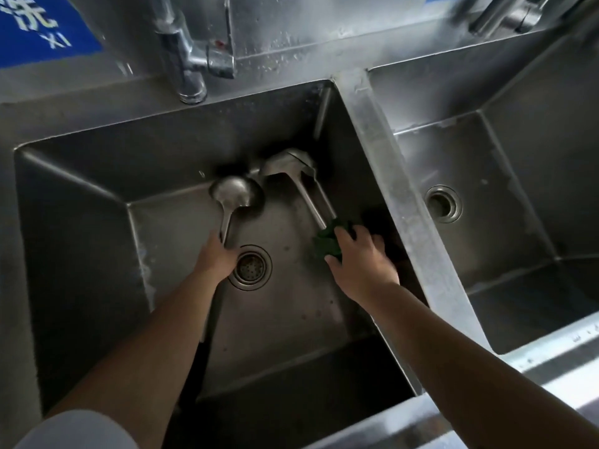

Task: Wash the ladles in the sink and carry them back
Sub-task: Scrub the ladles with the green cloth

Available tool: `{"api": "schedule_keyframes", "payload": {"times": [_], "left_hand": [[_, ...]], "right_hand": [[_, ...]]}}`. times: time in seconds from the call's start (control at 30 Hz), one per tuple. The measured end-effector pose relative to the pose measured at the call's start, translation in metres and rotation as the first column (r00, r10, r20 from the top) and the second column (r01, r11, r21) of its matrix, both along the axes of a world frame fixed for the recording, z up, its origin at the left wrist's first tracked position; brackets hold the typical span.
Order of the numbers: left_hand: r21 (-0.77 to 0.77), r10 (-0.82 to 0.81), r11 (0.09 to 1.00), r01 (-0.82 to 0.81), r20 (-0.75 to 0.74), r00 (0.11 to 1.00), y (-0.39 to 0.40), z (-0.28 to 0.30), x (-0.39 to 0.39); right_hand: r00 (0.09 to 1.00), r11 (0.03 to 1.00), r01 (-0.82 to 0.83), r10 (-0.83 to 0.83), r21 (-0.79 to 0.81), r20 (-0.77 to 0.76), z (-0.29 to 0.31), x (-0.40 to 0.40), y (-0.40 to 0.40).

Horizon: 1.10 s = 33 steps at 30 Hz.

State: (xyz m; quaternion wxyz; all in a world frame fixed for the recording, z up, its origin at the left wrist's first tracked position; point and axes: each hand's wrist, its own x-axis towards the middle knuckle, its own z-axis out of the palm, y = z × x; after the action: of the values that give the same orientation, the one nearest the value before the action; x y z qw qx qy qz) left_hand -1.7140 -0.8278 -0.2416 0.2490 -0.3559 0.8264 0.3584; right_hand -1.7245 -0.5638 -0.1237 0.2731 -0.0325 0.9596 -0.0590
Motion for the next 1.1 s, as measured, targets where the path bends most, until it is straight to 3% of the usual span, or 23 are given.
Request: {"api": "schedule_keyframes", "payload": {"times": [0.27, 0.37, 0.63, 0.83, 1.0, 1.1], "left_hand": [[-0.057, -0.006, 0.998, 0.000, -0.114, 0.993, 0.000, -0.023, -0.003], [-0.047, -0.010, 0.999, 0.004, -0.130, 0.992, 0.003, -0.006, 0.006], [0.015, -0.069, 0.997, 0.077, -0.295, 0.953, 0.004, 0.082, 0.035], [0.011, -0.211, 0.972, 0.237, -0.412, 0.886, 0.025, 0.179, 0.050], [0.161, -0.172, 0.942, 0.295, -0.523, 0.835, 0.054, 0.255, 0.067], [0.090, -0.217, 0.941, 0.326, -0.578, 0.787, 0.071, 0.284, 0.076]], "right_hand": [[0.977, 0.953, 0.127, -0.168, -0.275, -0.133, -0.005, -0.009, 0.006], [0.959, 0.956, 0.065, -0.139, -0.286, -0.247, 0.001, -0.003, 0.009], [0.882, 0.869, -0.022, -0.216, -0.495, -0.419, 0.057, -0.001, 0.007], [0.757, 0.757, -0.163, -0.316, -0.633, -0.572, 0.129, -0.006, -0.003], [0.626, 0.721, -0.400, -0.236, -0.566, -0.743, 0.190, -0.001, -0.022], [0.541, 0.721, -0.563, -0.048, -0.404, -0.840, 0.201, -0.002, -0.029]]}}
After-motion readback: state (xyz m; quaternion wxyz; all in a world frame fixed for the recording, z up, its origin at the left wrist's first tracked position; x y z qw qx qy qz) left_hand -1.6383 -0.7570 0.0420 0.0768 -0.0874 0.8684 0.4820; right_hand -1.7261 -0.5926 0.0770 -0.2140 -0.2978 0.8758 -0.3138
